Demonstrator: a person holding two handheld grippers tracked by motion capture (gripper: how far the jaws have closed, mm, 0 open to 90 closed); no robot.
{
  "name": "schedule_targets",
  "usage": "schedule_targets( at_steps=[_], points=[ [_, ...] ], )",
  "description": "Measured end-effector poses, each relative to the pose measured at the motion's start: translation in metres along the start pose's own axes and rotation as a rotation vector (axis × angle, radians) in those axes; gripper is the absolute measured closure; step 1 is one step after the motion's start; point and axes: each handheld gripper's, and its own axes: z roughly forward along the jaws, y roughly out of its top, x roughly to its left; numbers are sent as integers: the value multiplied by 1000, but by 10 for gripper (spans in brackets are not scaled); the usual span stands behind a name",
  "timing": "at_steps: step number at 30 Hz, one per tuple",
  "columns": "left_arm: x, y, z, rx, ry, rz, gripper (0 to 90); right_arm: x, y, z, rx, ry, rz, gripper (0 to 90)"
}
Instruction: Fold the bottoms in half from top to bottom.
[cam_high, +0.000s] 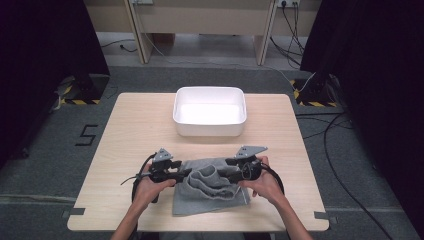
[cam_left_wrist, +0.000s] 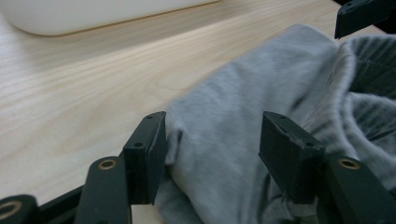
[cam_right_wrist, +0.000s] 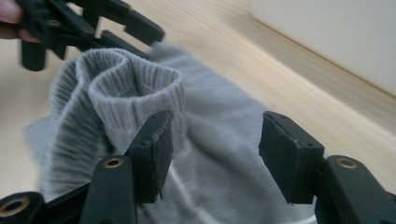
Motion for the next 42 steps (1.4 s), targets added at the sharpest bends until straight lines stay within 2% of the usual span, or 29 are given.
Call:
schedule_targets(
  at_steps=[3, 9, 11, 15, 16, 18, 20, 21, 23, 25, 36, 42],
  points=[
    [-8, -2, -6, 3, 5, 40, 412, 11, -2, -9, -9, 16, -26, 440],
    [-29, -10, -13, 5, -18, 79, 411, 29, 1, -17, -40, 18, -40, 439],
    [-34, -14, -13, 15, -31, 84, 410, 37, 1, -16, -31, 16, -56, 436],
    [-45, -25, -15, 32, -35, 104, 409, 58, -5, -9, 8, 53, -96, 434],
    [-46, -27, -15, 37, -28, 111, 410, 62, -9, -7, 32, 58, -105, 434],
    [-49, -34, -13, 49, -11, 123, 408, 66, -19, -1, 94, 38, -122, 438],
    [-50, -41, -10, 63, -14, 115, 404, 67, -30, 5, 146, 5, -127, 438],
    [-51, -45, -9, 66, -15, 103, 405, 67, -36, 7, 161, 5, -118, 440],
    [-49, -50, -8, 55, -23, 61, 404, 67, -47, 10, 152, 6, -105, 442],
    [-46, -50, -8, 58, -35, 40, 404, 67, -50, 9, 137, 5, -88, 442],
    [-46, -50, -8, 54, -30, 35, 398, 68, -49, 8, 139, 5, -74, 431],
    [-46, -45, -14, 54, -20, 43, 383, 66, -43, 3, 110, 16, -62, 401]
  ],
)
